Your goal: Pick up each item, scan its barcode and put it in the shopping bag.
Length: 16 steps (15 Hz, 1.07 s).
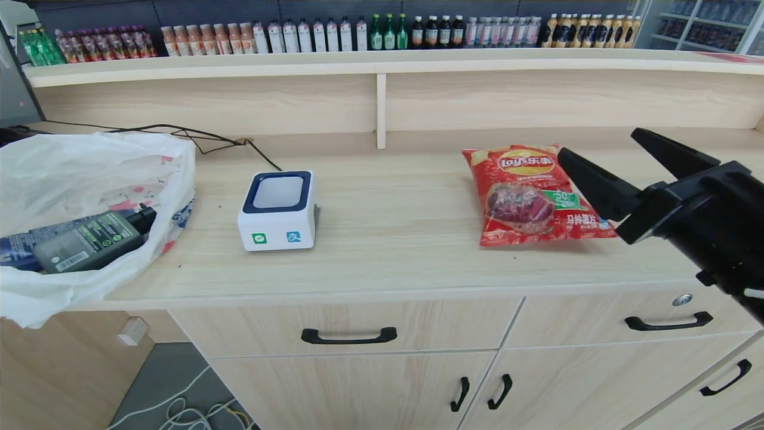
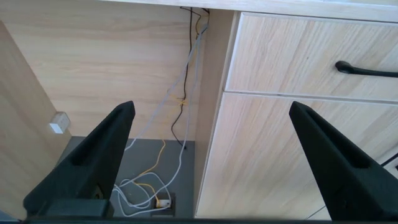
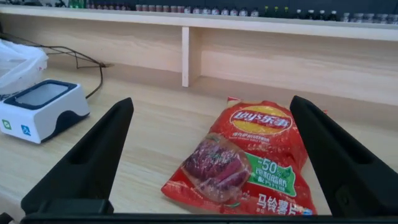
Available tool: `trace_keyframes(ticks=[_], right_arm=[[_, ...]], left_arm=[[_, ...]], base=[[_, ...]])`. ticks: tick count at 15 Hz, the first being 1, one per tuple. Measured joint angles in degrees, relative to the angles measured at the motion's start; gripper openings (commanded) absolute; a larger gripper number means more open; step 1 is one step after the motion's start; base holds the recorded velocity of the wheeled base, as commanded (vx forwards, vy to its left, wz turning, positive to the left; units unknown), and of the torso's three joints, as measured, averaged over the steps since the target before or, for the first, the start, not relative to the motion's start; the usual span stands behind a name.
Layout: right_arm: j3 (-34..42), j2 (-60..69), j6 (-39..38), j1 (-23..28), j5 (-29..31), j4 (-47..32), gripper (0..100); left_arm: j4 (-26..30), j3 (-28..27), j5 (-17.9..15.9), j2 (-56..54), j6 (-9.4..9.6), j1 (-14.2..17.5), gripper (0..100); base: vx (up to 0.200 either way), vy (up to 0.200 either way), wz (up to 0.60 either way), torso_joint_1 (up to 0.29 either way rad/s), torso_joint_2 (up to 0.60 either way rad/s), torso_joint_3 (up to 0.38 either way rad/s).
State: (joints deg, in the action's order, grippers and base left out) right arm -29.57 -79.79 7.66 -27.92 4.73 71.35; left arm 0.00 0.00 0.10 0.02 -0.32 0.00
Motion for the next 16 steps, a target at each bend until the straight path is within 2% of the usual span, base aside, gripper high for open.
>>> trace_keyframes(ticks=[2, 8, 10, 12, 15, 16], right_arm=[[-1.5, 0.6, -0.3, 0.2, 2.0, -0.4, 100], [-3.1, 1.1, 0.6, 0.2, 1.6, -4.2, 100], [-3.4, 0.5, 0.8, -0.5, -0.4, -4.2, 100], [-4.0, -0.6, 0.8, -1.9, -5.1, -4.2, 100], [-7.0, -4.1, 0.2, -4.2, -6.4, -4.6, 100], [-9.0, -5.1, 0.1, -4.6, -6.4, -7.9, 100]], left_arm=[[0.0, 0.0, 0.0, 0.0, 0.0, 0.0, 100], [0.0, 0.0, 0.0, 0.0, -0.01, 0.0, 100], [0.0, 0.0, 0.0, 0.0, 0.0, 0.0, 100], [0.0, 0.0, 0.0, 0.0, 0.02, 0.0, 100], [0.0, 0.0, 0.0, 0.0, 0.02, 0.0, 100], [0.0, 0.0, 0.0, 0.0, 0.0, 0.0, 100]], base=[[0.0, 0.0, 0.0, 0.0, 0.0, 0.0], [0.0, 0.0, 0.0, 0.0, 0.0, 0.0], [0.0, 0.0, 0.0, 0.0, 0.0, 0.0], [0.0, 0.0, 0.0, 0.0, 0.0, 0.0], [0.0, 0.0, 0.0, 0.0, 0.0, 0.0], [0.0, 0.0, 0.0, 0.0, 0.0, 0.0]])
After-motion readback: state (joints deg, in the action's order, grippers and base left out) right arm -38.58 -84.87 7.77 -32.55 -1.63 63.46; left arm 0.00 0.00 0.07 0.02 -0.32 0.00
